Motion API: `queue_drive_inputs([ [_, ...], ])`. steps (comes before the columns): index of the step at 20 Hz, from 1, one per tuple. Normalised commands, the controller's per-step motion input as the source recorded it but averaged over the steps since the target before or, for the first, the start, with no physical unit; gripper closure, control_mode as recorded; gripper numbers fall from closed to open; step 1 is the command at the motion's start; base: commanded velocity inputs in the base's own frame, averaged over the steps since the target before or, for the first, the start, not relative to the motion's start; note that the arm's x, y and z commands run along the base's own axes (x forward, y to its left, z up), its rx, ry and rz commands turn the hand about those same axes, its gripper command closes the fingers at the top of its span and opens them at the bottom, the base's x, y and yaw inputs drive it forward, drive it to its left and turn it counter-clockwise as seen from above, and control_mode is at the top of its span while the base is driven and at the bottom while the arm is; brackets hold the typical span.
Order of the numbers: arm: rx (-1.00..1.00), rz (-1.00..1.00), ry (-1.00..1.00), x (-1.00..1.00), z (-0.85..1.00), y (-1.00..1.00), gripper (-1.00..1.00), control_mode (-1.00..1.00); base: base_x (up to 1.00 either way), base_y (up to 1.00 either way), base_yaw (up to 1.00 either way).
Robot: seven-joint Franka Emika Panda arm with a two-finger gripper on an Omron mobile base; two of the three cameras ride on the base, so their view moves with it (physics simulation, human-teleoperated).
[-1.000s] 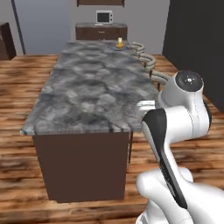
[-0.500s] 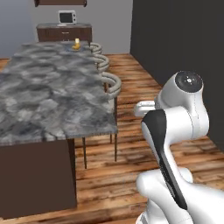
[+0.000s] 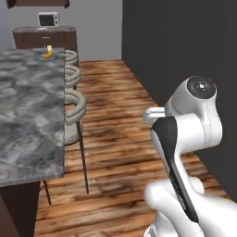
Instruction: Move the hot dog bun to the plate on the dining table and place the condiment next to that plate. Then navigate to the fridge and take the sausage and place it on the plate as well.
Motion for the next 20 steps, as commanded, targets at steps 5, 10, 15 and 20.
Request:
queue_drive_inputs([
  [5,0.00,0.00,0.00,0.00,0.00,0.00,1.00,1.00,1.00,-0.98,0.00],
  [10,0.00,0.00,0.00,0.00,0.00,0.00,1.00,1.00,1.00,-0.78,0.00],
  [15,0.00,0.00,0.00,0.00,0.00,0.00,1.00,1.00,1.00,-0.54,0.10],
  [20,0.00,0.00,0.00,0.00,0.00,0.00,1.00,1.00,1.00,-0.34,0.18],
])
